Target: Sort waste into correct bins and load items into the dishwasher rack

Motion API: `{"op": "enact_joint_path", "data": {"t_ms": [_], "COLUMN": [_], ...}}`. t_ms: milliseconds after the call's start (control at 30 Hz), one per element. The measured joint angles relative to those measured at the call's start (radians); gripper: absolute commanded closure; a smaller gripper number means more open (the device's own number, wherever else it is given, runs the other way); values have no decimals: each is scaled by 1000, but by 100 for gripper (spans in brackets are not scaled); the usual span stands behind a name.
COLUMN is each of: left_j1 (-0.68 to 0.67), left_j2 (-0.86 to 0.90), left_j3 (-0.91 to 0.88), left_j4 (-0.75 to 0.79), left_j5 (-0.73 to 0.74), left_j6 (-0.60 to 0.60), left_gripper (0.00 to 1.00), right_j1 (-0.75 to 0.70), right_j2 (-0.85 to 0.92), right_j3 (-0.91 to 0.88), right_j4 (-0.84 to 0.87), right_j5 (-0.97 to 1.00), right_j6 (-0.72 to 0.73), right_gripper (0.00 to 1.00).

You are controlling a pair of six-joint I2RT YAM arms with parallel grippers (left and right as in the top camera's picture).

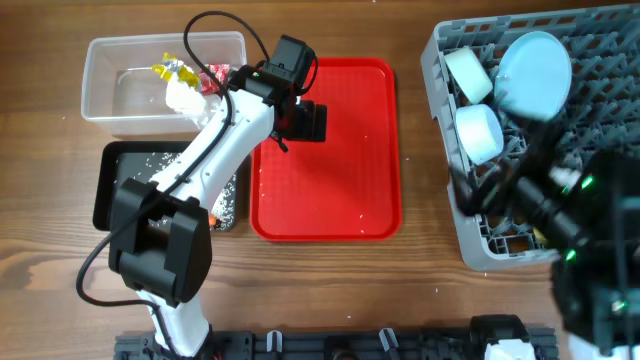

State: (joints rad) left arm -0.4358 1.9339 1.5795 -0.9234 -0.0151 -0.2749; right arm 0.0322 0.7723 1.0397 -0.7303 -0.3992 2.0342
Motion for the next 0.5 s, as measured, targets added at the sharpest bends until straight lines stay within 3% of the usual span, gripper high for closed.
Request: {"op": "enact_joint_path", "data": {"t_ms": [267,333,400,500], "left_j1": [0,0,0,0], "left_j2": [0,0,0,0], "left_j3": [0,0,0,0], "left_j4": [2,1,1,1], "left_j5": [-1,-1,-1,-1], "left_j6": [0,0,0,0], "left_gripper": [0,0,0,0], "right_j1": [1,1,2,2], "right_j2": [-438,-515,-591,-656], "right_j3": [-439,-520,-594,-661], "right_j4": [-55,86,325,507], "right_j5": [196,241,263,262], "right_j6": [-47,-154,-365,-604], "right_gripper": [0,0,0,0]}}
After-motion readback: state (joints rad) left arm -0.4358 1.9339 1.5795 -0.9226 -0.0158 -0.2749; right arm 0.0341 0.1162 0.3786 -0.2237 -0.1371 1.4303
